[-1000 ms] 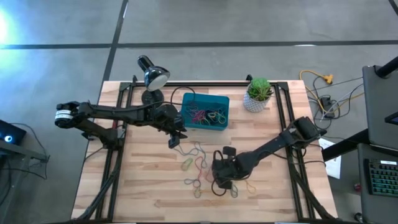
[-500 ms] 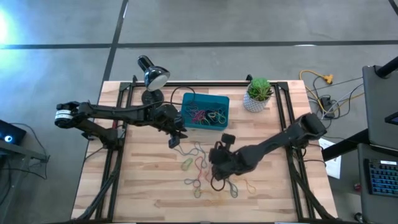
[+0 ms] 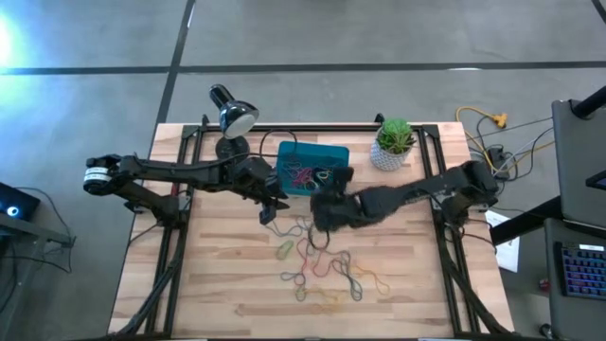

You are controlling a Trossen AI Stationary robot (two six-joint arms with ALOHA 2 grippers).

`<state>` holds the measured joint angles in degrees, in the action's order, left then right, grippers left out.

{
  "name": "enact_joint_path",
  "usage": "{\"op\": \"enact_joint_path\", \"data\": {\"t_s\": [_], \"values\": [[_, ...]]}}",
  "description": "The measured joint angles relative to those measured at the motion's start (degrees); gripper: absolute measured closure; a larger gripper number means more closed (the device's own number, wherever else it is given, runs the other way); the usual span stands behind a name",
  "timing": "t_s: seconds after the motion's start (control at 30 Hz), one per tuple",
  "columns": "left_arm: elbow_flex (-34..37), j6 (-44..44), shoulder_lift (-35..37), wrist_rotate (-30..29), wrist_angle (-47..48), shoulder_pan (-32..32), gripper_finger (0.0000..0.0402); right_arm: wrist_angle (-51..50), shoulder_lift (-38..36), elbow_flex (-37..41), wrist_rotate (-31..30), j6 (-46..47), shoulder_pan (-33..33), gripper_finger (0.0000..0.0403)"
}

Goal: Pick and place rubber bands into bin
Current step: Put the yellow rubber band into the blue bin

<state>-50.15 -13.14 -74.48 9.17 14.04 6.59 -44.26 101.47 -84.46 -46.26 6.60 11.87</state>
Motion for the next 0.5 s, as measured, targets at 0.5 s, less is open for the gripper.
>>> {"op": "enact_joint_path", "data": {"t_s": [0.5], "values": [[0.0, -1.7, 0.0, 0.0, 0.1, -2.1, 0.0265, 4.4, 0.3, 1.6, 17.0, -4.1, -22.2, 0.0395]]}}
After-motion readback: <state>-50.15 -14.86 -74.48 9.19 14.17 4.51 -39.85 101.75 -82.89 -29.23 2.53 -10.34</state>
